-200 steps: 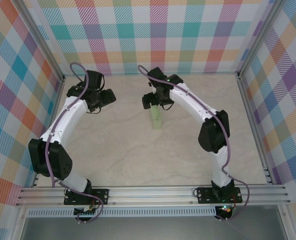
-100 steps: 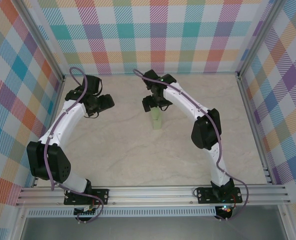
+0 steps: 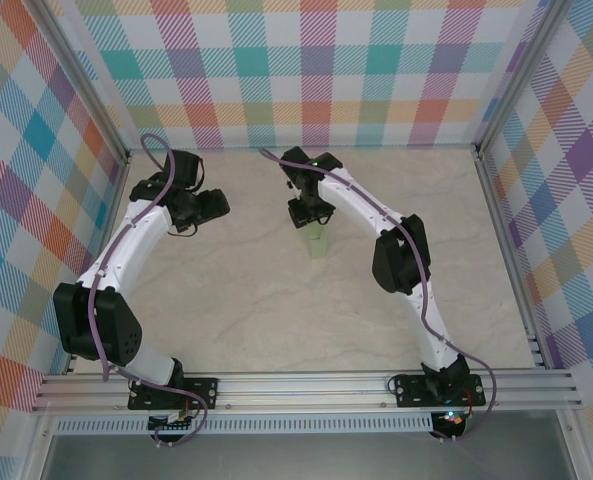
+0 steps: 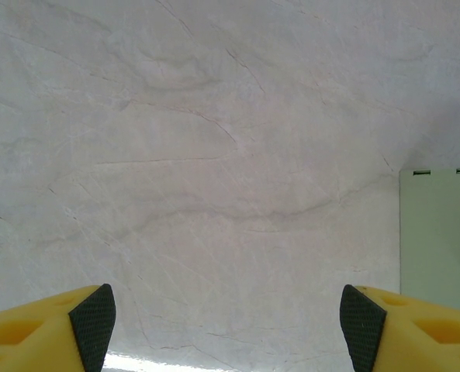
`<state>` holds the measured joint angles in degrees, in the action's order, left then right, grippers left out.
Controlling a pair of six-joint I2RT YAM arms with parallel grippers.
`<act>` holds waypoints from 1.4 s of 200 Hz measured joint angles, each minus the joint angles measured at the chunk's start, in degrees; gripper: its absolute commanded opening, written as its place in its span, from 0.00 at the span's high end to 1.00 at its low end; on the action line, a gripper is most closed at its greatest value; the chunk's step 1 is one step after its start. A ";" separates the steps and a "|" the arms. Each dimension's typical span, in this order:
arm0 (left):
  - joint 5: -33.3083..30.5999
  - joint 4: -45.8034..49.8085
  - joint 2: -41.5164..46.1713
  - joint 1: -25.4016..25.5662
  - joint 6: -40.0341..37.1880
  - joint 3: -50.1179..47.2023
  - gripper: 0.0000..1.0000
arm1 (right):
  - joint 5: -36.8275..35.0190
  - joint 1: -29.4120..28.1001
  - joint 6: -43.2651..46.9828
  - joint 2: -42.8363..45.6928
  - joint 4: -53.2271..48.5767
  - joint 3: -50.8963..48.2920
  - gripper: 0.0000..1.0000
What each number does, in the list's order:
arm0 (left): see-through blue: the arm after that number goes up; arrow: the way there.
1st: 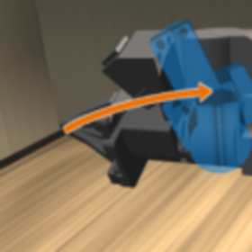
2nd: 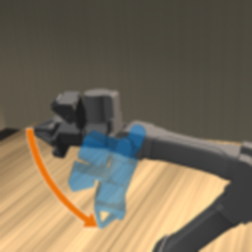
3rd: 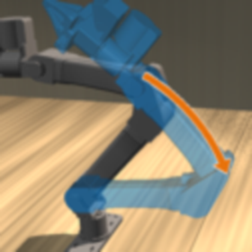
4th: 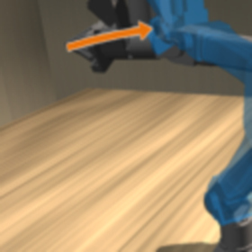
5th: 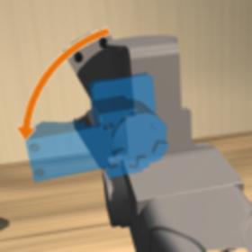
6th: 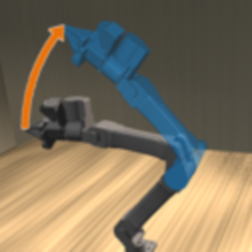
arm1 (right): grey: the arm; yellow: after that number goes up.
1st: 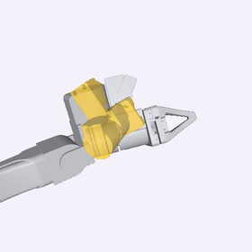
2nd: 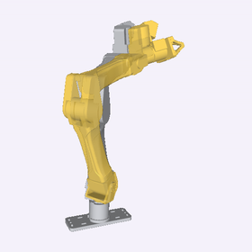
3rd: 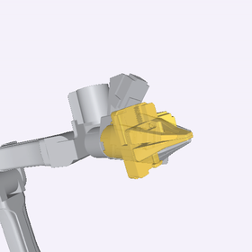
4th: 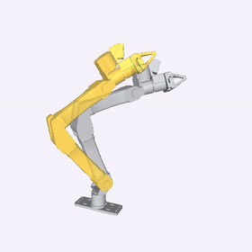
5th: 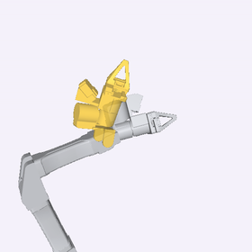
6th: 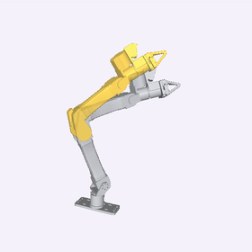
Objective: Fold the paper box
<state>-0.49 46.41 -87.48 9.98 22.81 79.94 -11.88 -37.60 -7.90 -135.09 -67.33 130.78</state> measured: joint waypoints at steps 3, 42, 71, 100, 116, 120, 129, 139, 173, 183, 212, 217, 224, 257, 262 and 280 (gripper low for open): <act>0.00 0.00 -0.02 0.00 -0.02 0.00 0.22 | 0.22 0.00 0.55 0.00 0.02 0.00 0.55; 0.04 -0.09 -0.07 0.00 -0.63 -0.04 0.22 | 5.31 -0.07 14.51 2.23 0.90 -3.30 0.54; 3.26 -4.20 0.13 -0.02 -0.83 -2.97 0.22 | 11.78 -0.33 28.46 7.41 3.48 -11.69 0.54; 6.71 -9.51 0.87 -0.02 -0.13 -9.33 0.22 | 17.38 -0.33 41.88 12.74 5.70 -19.76 0.51; 7.80 -12.09 1.62 -0.02 0.31 -12.46 0.23 | 18.27 -0.33 47.89 14.19 6.91 -22.16 0.51; 8.00 -12.66 1.90 -0.02 0.35 -13.22 0.23 | 18.43 -0.33 49.31 14.47 7.19 -22.80 0.50; 8.44 -14.12 2.73 -0.02 0.57 -14.84 0.23 | 18.47 -0.33 51.98 14.93 7.78 -24.02 0.50; 8.81 -16.26 4.13 -0.02 0.81 -16.92 0.23 | 18.51 -0.33 54.90 15.45 8.63 -25.68 0.49; 10.34 -24.24 9.75 0.02 2.75 -23.43 0.23 | 18.01 -0.33 61.83 16.65 11.08 -29.62 0.40; 10.91 -27.17 11.10 0.26 3.48 -25.51 0.23 | 17.64 -0.33 62.75 16.68 11.54 -29.66 0.36; 12.07 -31.36 11.96 1.29 4.85 -28.37 0.23 | 16.90 -0.31 64.37 17.33 12.81 -29.88 0.32; 12.22 -31.76 11.96 1.53 4.90 -28.55 0.23 | 16.94 -0.31 64.37 17.68 12.94 -30.01 0.31; 12.72 -32.11 11.98 1.75 4.96 -28.61 0.23 | 17.05 -0.31 64.35 18.47 13.46 -30.51 0.29; 14.47 -33.68 12.61 2.40 4.28 -28.72 0.22 | 17.38 -0.31 64.17 24.28 15.30 -33.99 0.25; 14.58 -33.75 12.87 2.54 4.02 -28.72 0.22 | 17.51 -0.26 64.08 25.20 15.52 -34.45 0.25; 15.21 -34.84 13.66 2.75 3.02 -28.72 0.23 | 19.45 0.44 62.64 29.05 17.57 -37.20 0.24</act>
<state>14.72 11.57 -73.82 12.73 25.82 51.22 7.57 -37.17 54.74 -106.04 -49.76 93.58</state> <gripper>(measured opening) 0.775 0.757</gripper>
